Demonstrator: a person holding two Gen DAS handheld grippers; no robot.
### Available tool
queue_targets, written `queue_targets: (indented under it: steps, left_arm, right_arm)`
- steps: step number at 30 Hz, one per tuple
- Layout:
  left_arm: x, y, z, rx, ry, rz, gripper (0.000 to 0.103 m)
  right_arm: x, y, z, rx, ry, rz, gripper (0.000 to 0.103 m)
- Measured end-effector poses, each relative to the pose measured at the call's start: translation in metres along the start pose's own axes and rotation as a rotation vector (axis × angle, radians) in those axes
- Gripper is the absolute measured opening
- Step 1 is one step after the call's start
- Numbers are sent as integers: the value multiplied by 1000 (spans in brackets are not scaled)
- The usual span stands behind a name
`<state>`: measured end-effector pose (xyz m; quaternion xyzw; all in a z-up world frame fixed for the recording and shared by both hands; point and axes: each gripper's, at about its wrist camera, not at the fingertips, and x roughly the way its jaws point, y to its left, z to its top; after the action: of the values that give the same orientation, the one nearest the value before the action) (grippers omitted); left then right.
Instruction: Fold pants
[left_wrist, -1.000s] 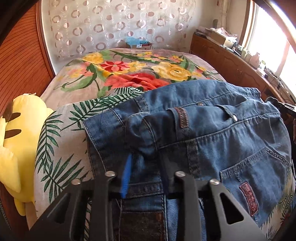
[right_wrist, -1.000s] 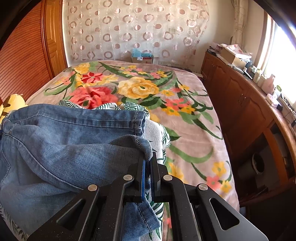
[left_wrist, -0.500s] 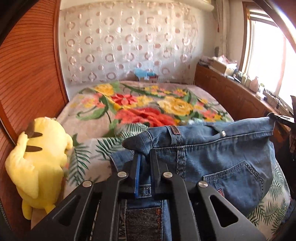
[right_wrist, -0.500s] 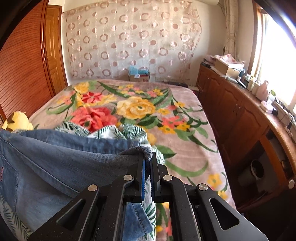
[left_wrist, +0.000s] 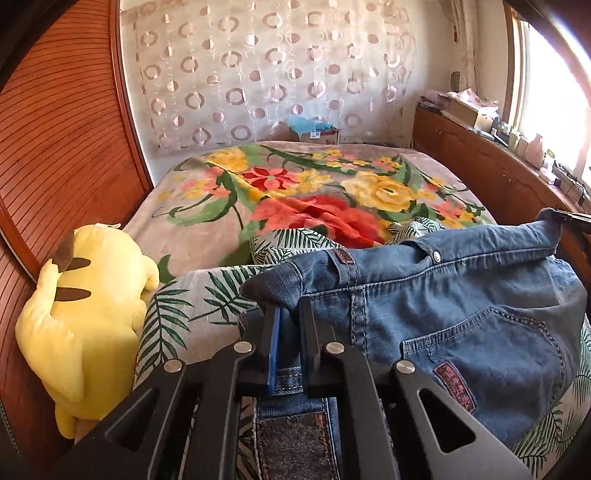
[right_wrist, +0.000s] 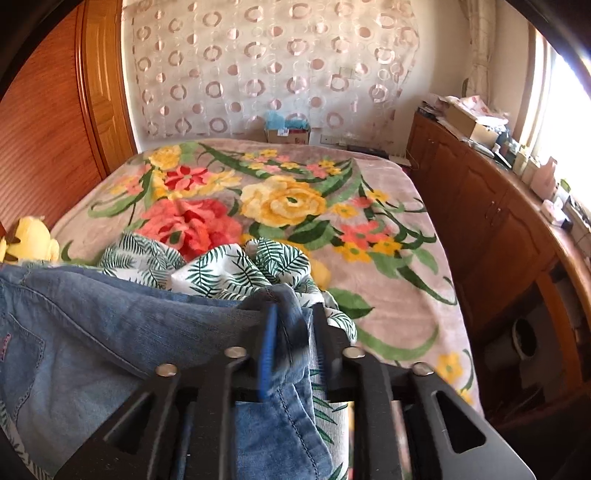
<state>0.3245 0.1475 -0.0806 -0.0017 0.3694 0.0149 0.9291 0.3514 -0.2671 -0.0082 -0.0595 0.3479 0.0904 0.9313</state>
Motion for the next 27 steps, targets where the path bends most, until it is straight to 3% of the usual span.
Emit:
queue_targets:
  steps: [5,12,14,17,22,27]
  left_arm:
    - [1,1,-2,0,3,-4,10]
    - [0,0,-2,1,4,-7,10]
    - [0,0,-2,3,6,-6,10]
    - [-1,-1,-4,5,5,-7,10]
    - [-4,-5,-6,-10,3,-27,12]
    - [-16,-4,-13,-12,20,-18,31]
  right_arm:
    - [-3,-5,-6,21,19,60,43]
    - [27,-17,-7,71,144,135,43]
    - [28,-16,-1,56,137,158,6]
    - [20,-14,14,35,96,174,5]
    - [6,-39,51,149,-52,84,6]
    - [11,-48,52,147,-37,90,22]
